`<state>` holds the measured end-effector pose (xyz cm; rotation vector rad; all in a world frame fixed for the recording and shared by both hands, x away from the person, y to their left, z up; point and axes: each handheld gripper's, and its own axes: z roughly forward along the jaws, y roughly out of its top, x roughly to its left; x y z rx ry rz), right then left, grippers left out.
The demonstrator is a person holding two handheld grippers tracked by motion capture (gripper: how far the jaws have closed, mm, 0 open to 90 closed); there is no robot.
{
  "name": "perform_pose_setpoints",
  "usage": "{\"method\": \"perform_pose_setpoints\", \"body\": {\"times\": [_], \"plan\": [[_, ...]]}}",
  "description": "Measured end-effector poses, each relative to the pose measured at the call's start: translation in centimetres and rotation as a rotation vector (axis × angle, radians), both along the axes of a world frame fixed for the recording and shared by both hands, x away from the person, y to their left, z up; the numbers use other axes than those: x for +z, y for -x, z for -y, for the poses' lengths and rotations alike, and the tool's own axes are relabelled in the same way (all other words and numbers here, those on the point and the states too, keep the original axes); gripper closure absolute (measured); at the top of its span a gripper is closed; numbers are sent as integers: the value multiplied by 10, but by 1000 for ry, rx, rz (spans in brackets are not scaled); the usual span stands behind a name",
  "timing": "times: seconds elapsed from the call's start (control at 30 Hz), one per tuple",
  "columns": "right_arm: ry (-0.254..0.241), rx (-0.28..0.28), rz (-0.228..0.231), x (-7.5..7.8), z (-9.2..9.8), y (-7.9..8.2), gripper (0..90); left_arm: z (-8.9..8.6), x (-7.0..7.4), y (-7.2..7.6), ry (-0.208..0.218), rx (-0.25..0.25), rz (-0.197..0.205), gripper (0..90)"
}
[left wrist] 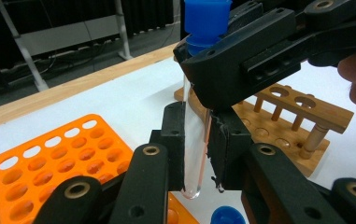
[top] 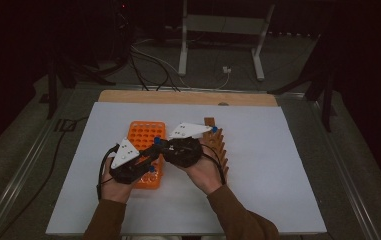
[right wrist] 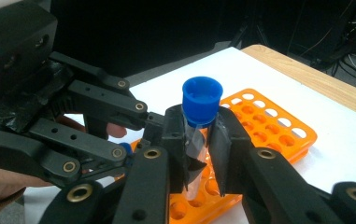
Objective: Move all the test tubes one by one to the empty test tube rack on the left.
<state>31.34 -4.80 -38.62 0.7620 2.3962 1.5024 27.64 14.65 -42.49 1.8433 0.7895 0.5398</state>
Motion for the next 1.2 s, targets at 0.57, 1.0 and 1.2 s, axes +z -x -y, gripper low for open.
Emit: {"method": "perform_pose_setpoints", "body": {"times": [0.57,1.0,1.2], "plan": [[-6,-82,15,-3,28,-6,296,-18,2,-6,19,74,-4,784],[1,-179,-8,-16,58,-11,24,-43,-5,-3,51,121,-29,784],[-3,-202,-11,-20,74,-11,0,-56,-9,1,58,138,-46,783]]}}
